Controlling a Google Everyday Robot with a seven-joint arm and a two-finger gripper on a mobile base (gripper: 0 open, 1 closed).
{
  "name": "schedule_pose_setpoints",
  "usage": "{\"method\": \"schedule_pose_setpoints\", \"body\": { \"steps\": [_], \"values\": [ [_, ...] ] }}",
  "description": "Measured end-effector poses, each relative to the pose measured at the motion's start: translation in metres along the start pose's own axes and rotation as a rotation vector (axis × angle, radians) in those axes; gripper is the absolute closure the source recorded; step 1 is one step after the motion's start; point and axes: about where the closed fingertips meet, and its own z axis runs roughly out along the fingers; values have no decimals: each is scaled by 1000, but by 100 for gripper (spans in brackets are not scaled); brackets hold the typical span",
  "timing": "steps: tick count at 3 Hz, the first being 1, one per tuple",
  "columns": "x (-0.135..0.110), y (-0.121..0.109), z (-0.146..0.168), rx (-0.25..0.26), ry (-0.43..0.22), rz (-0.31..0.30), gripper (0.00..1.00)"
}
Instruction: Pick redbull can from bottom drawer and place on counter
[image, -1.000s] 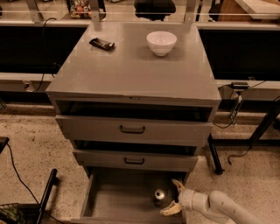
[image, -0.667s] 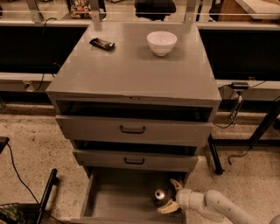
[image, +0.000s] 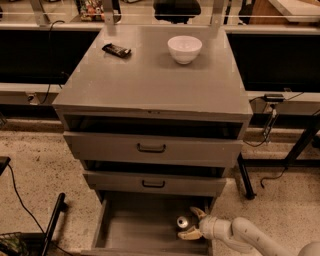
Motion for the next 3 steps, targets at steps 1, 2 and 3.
{"method": "schedule_pose_setpoints", "body": {
  "steps": [1, 2, 3],
  "values": [
    [3, 0, 4, -5, -3, -3, 41],
    [6, 2, 6, -16, -11, -4, 57],
    [5, 4, 5, -21, -37, -15, 67]
  ]
}}
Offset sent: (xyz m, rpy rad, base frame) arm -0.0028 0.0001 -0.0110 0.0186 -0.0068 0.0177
